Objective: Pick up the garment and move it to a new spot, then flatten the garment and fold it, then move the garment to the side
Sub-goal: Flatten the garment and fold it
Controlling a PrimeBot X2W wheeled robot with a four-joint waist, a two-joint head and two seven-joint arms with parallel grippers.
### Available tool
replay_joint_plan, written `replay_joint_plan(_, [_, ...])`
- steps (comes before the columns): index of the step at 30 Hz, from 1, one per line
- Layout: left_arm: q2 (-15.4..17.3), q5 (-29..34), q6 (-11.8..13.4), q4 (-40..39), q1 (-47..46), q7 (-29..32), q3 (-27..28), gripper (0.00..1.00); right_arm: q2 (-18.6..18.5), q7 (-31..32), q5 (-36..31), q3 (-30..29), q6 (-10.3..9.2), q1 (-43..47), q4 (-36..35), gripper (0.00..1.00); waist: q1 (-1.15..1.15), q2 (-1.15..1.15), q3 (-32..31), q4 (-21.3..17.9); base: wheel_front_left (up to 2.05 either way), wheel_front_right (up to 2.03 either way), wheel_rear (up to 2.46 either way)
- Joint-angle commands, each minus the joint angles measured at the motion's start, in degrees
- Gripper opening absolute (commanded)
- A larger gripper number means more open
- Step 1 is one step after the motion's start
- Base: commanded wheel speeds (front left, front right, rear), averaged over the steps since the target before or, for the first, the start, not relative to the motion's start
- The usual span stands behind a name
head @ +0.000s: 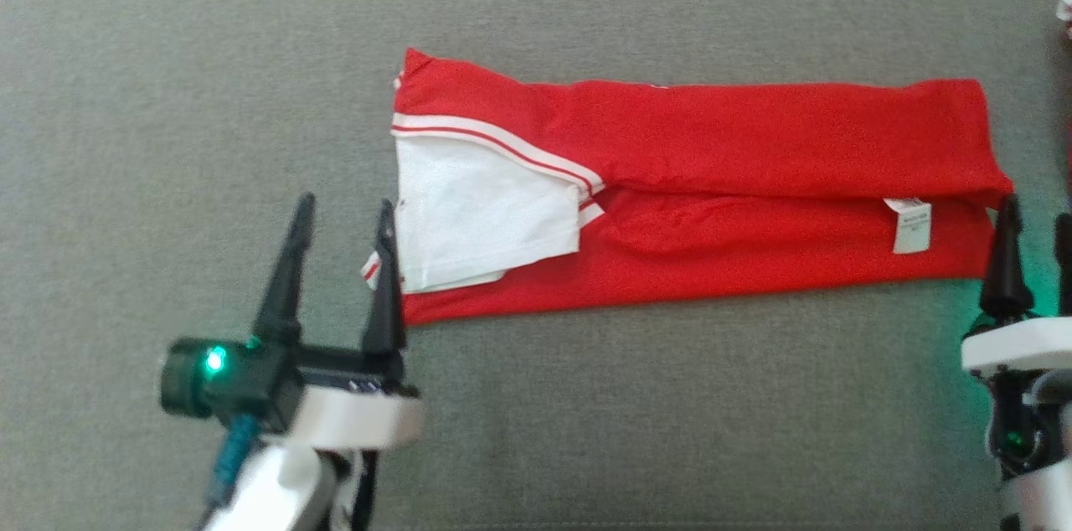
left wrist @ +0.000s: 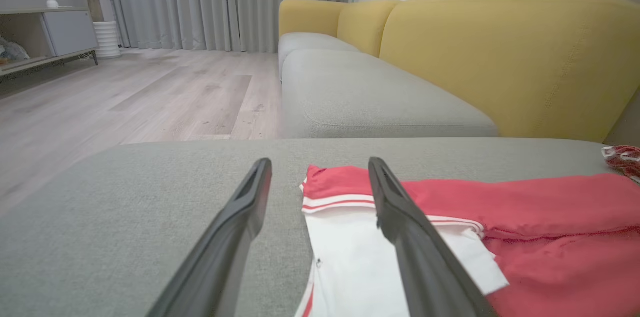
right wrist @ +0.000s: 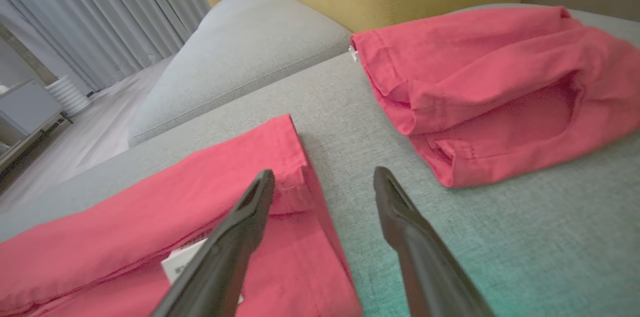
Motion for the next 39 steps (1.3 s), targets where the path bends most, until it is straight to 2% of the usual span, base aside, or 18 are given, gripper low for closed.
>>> replay_joint_plan(1, [-0.14, 1.53, -0.54, -2.07, -0.49, -0.45, 3.13, 1.0, -0.58, 0.33, -0.86, 0.07, -0.04, -1.96, -0.81, 1.0, 0.01, 0.0, -0.35, 0.86, 0.0, 0.0, 0.0])
replay_joint_plan(6, [-6.27, 7.43, -4.94, -1.43, 3.41, -0.45, 5.43, 1.0, -0.27, 3.26, -3.76, -4.12, -0.04, -5.05, 4.83, 1.0, 0.01, 0.0, -0.49, 3.13, 0.0, 0.0, 0.0])
replay_joint_plan(10, [-9.35, 9.88, -8.69, 0.25, 4.66, -0.45, 7.94, 1.0, -0.47, 6.09, -5.41, -5.9, -0.04, -7.38, 10.85, 1.0, 0.01, 0.0, -0.24, 4.28, 0.0, 0.0, 0.0])
replay_joint_plan(11, [-9.96, 10.46, -9.5, 0.56, 4.77, -0.45, 8.69, 1.0, -0.25, 6.76, -5.51, -6.05, -0.04, -7.84, 12.19, 0.95, 0.01, 0.0, -0.2, 4.56, 0.0, 0.0, 0.0])
replay_joint_plan(12, [-10.51, 11.01, -10.22, 0.79, 4.92, -0.45, 9.51, 1.0, 0.05, 7.12, -5.52, -6.18, -0.04, -8.28, 13.22, 0.68, 0.01, 0.0, -0.18, 4.76, 0.0, 0.0, 0.0])
replay_joint_plan(14, [-11.5, 12.03, -11.47, 1.12, 5.28, -0.45, 11.24, 1.0, 0.73, 8.02, -4.75, -5.46, -0.04, -8.97, 14.52, 0.0, 0.01, 0.0, -0.19, 5.0, 0.0, 0.0, 0.0])
replay_joint_plan(21, [-13.93, 16.19, -15.98, 0.58, 6.59, -0.45, 16.06, 1.0, -0.85, 6.32, -1.11, -2.9, -0.04, -8.95, 14.87, 0.0, 0.01, 0.0, -1.07, 4.95, 0.0, 0.0, 0.0])
replay_joint_plan(25, [-14.67, 17.91, -17.25, 0.6, 7.4, -0.45, 18.63, 1.0, -3.88, 4.36, -0.05, -3.92, -0.04, -8.48, 13.98, 0.0, 0.01, 0.0, -1.86, 4.4, 0.0, 0.0, 0.0])
replay_joint_plan(29, [-15.39, 19.11, -18.3, 0.37, 8.45, -0.46, 20.68, 1.0, -8.54, 4.47, 1.38, -6.45, -0.04, -8.44, 11.5, 0.0, 0.01, 0.0, -2.36, 3.46, 0.0, 0.0, 0.0])
replay_joint_plan(33, [-16.01, 20.19, -19.48, 0.37, 9.23, -0.46, 21.87, 1.0, -9.48, 7.38, 2.59, -7.16, -0.04, -8.39, 3.66, 0.0, 0.01, 0.0, -3.0, 2.57, 0.0, 0.0, 0.0])
replay_joint_plan(34, [-16.01, 20.19, -19.48, 0.37, 9.23, -0.46, 21.87, 1.0, -9.48, 7.38, 2.59, -7.16, -0.04, -8.39, 3.66, 0.0, 0.01, 0.0, -3.0, 2.57, 0.0, 0.0, 0.0])
replay_joint_plan(39, [-16.77, 21.12, -20.67, 0.77, 9.55, -0.46, 22.83, 1.0, -4.53, 12.35, 6.29, -4.06, -0.04, -8.25, -12.43, 0.0, 0.01, 0.0, -3.78, 2.2, 0.0, 0.0, 0.0])
